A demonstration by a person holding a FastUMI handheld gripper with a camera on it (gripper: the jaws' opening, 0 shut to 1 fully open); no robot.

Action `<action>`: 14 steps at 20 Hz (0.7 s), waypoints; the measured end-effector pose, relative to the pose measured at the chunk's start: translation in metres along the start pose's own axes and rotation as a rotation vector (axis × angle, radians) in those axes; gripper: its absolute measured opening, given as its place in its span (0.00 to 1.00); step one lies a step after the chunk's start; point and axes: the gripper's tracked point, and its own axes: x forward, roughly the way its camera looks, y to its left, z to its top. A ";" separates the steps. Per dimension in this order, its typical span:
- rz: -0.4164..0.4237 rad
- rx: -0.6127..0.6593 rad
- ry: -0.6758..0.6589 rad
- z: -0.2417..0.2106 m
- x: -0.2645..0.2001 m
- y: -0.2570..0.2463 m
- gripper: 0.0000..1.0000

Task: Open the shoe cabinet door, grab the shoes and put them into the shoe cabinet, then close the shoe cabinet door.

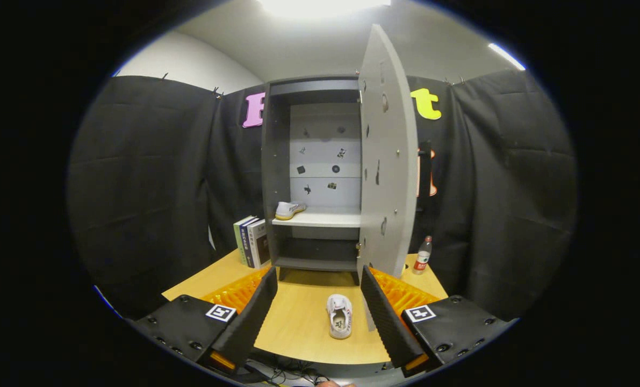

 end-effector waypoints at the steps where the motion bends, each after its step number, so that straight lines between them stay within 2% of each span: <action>1: 0.014 -0.004 0.016 -0.009 0.010 0.009 0.98; 8: 0.076 -0.071 0.152 -0.083 0.088 0.050 0.98; 14: 0.084 -0.146 0.349 -0.180 0.153 0.032 0.98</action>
